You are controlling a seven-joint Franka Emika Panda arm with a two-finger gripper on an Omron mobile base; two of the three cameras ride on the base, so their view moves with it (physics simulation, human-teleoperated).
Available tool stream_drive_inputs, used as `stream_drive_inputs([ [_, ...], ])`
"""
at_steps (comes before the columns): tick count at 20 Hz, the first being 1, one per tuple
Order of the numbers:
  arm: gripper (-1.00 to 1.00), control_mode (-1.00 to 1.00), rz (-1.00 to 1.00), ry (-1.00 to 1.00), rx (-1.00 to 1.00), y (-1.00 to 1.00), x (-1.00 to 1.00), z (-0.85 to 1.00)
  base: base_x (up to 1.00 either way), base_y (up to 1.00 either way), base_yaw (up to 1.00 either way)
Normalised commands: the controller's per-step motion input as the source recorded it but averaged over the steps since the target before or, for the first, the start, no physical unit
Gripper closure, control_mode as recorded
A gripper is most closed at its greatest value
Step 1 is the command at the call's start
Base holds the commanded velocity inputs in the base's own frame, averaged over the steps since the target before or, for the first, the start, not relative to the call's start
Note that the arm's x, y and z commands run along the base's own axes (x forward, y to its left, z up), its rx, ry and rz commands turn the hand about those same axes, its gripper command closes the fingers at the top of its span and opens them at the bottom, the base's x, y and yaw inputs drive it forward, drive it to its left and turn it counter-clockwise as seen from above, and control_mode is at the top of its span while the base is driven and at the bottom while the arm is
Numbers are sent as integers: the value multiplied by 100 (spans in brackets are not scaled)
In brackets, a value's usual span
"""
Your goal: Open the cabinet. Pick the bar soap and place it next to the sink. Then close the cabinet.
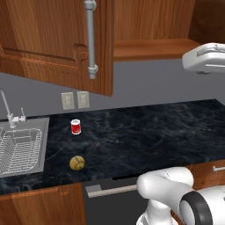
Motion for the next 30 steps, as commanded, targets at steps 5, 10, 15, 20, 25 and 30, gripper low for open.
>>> stream_drive_inputs([
  [5, 100, -100, 16, 1, 0, 0, 38, -20, 0, 0, 0],
  [10, 100, -100, 12, -3, -2, 3, 31, -37, 0, 0, 0],
  [15, -100, -100, 0, 0, 0, 24, 30, 0, 0, 0, 0],
  [20, -100, -100, 5, 0, -2, 14, 52, 0, 0, 0, 0],
  [25, -100, -100, 6, 3, -4, 2, 67, 4, 0, 0, 0],
  [30, -100, -100, 4, 5, -4, 10, 38, 15, 0, 0, 0],
])
